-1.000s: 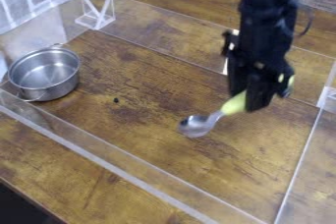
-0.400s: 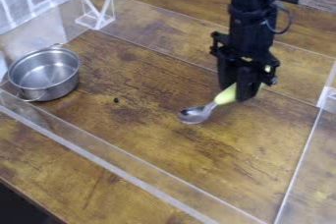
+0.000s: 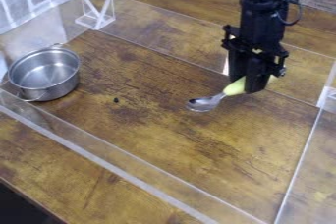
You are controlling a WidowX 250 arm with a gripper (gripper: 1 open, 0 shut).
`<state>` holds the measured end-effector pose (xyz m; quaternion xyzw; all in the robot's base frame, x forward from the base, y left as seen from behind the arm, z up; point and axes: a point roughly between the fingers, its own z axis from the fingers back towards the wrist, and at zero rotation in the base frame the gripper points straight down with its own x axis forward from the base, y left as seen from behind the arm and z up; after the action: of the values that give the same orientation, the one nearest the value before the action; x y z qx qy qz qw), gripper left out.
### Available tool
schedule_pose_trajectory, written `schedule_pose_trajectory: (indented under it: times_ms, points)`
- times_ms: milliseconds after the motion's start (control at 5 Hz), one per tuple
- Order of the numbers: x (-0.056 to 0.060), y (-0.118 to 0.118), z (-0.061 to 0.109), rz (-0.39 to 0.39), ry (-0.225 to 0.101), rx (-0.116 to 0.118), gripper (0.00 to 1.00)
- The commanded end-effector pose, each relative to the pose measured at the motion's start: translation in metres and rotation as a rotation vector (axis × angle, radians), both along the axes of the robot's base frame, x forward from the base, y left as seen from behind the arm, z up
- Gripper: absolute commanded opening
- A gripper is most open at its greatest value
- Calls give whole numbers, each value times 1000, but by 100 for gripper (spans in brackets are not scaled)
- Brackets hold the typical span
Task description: Move the green spoon to the right
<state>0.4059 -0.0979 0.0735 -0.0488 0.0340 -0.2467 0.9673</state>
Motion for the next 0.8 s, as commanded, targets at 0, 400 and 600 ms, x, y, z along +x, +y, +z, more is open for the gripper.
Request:
schedule_pose_trajectory:
  times_ms: [0,400,600]
  points:
    - [7,-2,29,29,-44,-27,0]
    - [5,-12,36,76,-12,-38,100]
    - [3,-4,38,136,-27,-32,100]
